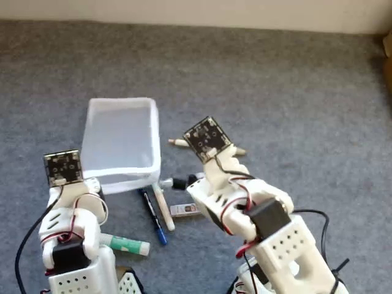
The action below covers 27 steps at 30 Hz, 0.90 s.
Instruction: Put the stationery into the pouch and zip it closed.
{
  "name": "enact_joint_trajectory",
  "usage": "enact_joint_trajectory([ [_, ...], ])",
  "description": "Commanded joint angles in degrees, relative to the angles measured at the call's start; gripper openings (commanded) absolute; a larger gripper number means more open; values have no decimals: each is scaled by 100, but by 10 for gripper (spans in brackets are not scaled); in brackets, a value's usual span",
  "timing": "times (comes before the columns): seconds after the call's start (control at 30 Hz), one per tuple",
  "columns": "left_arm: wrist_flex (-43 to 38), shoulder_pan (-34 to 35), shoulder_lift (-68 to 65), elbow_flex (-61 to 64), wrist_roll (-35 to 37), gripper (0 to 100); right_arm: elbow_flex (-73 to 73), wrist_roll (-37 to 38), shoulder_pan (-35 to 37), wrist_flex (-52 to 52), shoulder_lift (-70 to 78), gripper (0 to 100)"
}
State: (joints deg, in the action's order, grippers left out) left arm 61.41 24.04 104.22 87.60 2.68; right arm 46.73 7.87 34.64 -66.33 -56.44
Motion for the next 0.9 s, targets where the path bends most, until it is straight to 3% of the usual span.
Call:
enact_joint_trajectory([
  [0.0, 26, 215, 13, -303, -26, 6, -215, 53, -242, 119, 312, 191],
  [0.23, 18, 488, 13, -312, -18, 6, -400, 70, -295, 163, 963, 191],
  [0.87, 18, 593, 13, -268, -26, 6, -2879, 1714, -48, 171, 4708, 191],
])
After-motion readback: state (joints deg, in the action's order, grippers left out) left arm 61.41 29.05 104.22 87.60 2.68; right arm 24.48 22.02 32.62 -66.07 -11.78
